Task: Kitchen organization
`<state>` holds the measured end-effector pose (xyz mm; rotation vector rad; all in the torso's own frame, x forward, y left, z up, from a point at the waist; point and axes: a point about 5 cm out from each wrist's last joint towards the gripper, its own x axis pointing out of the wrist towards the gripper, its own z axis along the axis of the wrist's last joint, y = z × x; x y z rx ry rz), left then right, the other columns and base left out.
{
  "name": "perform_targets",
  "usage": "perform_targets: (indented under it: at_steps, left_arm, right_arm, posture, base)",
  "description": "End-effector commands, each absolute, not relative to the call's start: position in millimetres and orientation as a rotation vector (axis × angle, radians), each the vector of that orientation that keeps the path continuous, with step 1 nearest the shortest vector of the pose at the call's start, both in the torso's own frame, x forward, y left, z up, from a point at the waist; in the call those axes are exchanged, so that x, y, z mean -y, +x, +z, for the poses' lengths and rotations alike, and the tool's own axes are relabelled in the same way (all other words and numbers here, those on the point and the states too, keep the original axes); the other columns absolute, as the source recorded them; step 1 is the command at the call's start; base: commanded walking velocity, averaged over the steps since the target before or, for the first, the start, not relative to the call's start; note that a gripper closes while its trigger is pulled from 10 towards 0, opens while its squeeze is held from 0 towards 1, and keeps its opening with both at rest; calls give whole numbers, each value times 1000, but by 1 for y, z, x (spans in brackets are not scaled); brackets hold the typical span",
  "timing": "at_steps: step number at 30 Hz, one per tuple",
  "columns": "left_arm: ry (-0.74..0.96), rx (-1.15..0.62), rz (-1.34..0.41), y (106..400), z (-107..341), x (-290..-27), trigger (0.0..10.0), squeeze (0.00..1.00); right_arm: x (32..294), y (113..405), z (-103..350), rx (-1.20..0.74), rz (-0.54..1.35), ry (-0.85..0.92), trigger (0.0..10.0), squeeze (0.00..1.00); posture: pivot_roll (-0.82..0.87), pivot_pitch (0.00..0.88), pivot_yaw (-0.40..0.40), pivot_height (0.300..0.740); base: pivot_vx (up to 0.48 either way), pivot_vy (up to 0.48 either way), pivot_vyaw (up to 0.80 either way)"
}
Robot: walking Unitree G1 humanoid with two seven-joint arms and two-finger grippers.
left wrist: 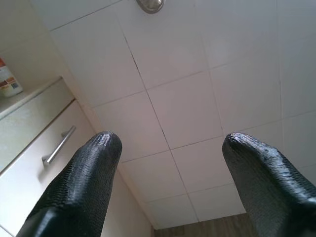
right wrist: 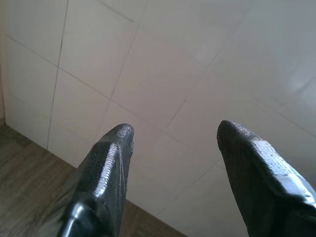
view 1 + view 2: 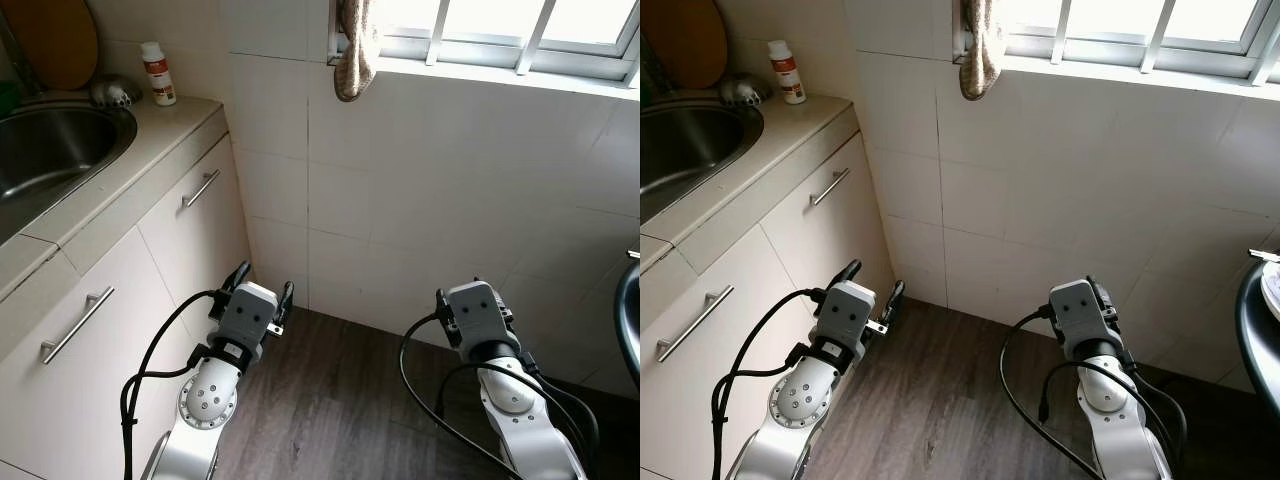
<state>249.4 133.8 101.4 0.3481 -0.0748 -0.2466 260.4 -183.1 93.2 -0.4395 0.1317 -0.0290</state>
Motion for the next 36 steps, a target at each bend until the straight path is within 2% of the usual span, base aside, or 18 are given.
perform_targets:
  at_steps: [1, 12, 16, 21, 36]
  left_arm:
    - [335, 66, -246, 251, 102, -134, 10000, 0]
    - [316, 59, -229, 250, 102, -136, 10000, 0]
    - [315, 54, -229, 250, 102, -137, 10000, 0]
    - [311, 50, -238, 250, 101, -135, 10000, 0]
    - [309, 54, -242, 250, 102, -133, 10000, 0]
  right_arm:
    - [189, 262, 90, -179, -57, -404, 10000, 0]
    - [186, 264, 92, -160, -38, -475, 10000, 0]
    - [186, 263, 92, -148, -33, -559, 10000, 0]
    - [187, 262, 93, -155, -34, -580, 10000, 0]
    - [188, 263, 93, -154, -29, -621, 10000, 0]
  posture:
    - [34, 0, -34, 740]
    - [44, 0, -45, 740]
    - [38, 0, -40, 740]
    - [31, 0, -37, 740]
    - [31, 0, -44, 740]
  base:
    - [0, 0, -800]
    - [0, 0, -791]
    - [0, 0, 0]
    - [0, 0, 0]
    - [0, 0, -785]
